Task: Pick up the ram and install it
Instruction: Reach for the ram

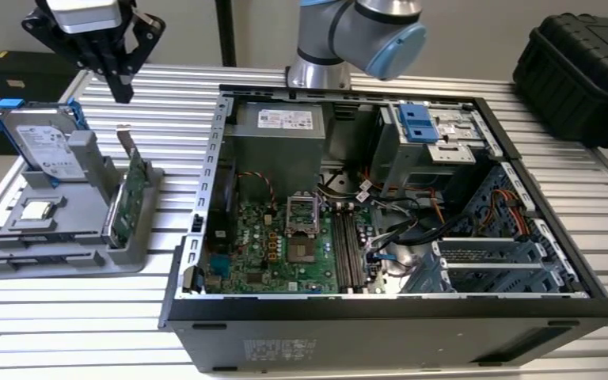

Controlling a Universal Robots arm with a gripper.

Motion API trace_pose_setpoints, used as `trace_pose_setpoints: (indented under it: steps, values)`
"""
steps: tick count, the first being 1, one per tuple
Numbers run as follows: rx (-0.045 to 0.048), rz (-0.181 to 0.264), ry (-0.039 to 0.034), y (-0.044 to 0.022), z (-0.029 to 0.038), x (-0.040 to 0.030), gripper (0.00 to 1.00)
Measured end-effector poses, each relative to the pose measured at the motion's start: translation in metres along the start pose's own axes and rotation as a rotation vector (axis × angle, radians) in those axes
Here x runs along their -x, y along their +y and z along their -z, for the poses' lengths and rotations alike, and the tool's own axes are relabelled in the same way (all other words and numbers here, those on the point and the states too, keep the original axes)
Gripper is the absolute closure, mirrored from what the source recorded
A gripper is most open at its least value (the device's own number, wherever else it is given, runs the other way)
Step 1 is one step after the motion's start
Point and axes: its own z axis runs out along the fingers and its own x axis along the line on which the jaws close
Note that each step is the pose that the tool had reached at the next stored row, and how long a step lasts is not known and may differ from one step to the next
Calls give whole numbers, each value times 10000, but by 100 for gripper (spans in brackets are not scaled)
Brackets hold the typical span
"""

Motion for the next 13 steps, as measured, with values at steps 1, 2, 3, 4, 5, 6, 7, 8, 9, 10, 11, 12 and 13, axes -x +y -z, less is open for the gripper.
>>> trace_pose_setpoints:
  steps: [1, 2, 3, 4, 5, 6, 7, 8, 9, 10, 11, 12, 13]
  values:
    - [0, 0, 2, -1, -1, -8, 100]
    - [0, 0, 5, -1, -1, -16, 100]
    - [0, 0, 8, -2, -1, -24, 100]
    - [-1, -1, 9, -3, -2, -32, 100]
    - [-1, -1, 12, -3, -2, -40, 100]
    - [-1, -1, 15, -4, -2, -47, 100]
    - [-1, -1, 17, -4, -3, -55, 100]
    - [-2, -1, 20, -5, -3, -62, 100]
    - [-2, -1, 23, -5, -3, -70, 100]
    - [-2, -2, 26, -6, -3, -77, 100]
    - [-2, -2, 28, -6, -4, -85, 100]
    - [-2, -2, 31, -7, -4, -92, 100]
    - [-2, -2, 32, -7, -5, -99, 100]
